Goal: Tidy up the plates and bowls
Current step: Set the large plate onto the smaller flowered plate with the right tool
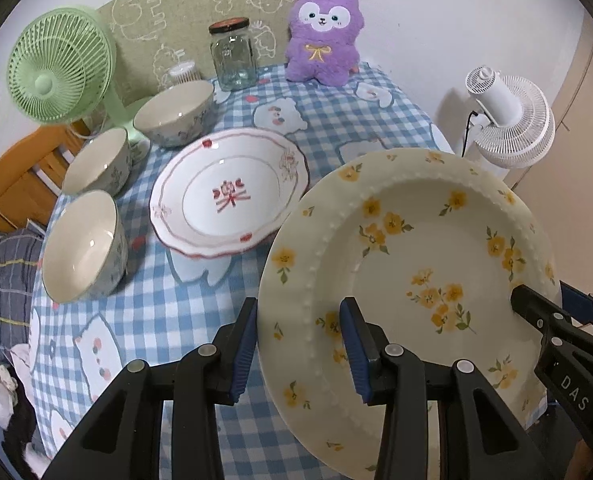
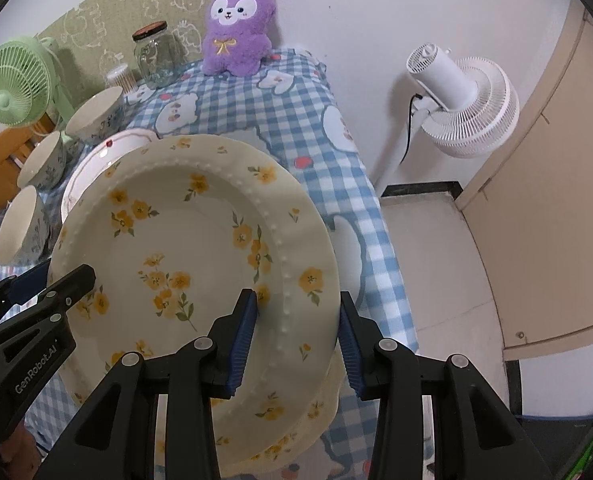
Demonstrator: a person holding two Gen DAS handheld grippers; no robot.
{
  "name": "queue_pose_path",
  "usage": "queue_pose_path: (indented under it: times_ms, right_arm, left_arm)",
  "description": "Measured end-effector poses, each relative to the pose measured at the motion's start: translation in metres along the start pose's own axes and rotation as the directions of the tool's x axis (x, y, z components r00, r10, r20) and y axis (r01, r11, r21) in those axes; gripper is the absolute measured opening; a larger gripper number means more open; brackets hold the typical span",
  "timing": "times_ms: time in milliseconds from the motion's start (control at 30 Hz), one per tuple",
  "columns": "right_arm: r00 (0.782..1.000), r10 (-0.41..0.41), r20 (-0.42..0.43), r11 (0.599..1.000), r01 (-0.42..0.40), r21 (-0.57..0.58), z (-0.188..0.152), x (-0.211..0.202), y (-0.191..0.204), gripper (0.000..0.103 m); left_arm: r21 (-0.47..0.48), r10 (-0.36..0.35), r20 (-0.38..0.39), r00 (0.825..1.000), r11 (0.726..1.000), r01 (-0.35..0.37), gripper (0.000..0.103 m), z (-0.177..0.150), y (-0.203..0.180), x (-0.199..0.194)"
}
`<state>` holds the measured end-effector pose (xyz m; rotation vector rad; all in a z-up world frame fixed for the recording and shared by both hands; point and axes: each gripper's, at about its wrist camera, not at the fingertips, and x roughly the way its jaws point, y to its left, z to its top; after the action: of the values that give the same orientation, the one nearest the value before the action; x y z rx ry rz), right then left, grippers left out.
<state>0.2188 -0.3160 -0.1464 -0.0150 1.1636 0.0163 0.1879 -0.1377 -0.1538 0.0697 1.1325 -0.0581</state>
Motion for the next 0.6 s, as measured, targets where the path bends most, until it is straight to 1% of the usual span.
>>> queue_pose_path:
  times_ms: [133,400,600]
  right_arm:
    - [1.0,0.002,-0.017,1.0,-0.002,0.007,-0.011,0.003,-0.001,0.042]
    - [0.999,-0.007,-0.05,0.999,0.009,0.037,-0.031,0.011,-0.007,0.041]
    - [0.998,-0.009,-0.068,0.999,0.013,0.046,-0.04,0.014,-0.01,0.041]
  left_arm:
    - [0.012,0.005,-0.006,1.0,1.0,-0.005,0.041,-0.01,-0.004,0.003]
    - [0.026,-0.008,-0.035,0.999,1.0,0.009,0.041,-0.027,-0.009,0.013]
    - [0.032,-0.014,-0.056,0.998,0.999,0.016,0.041,-0.036,-0.011,0.018]
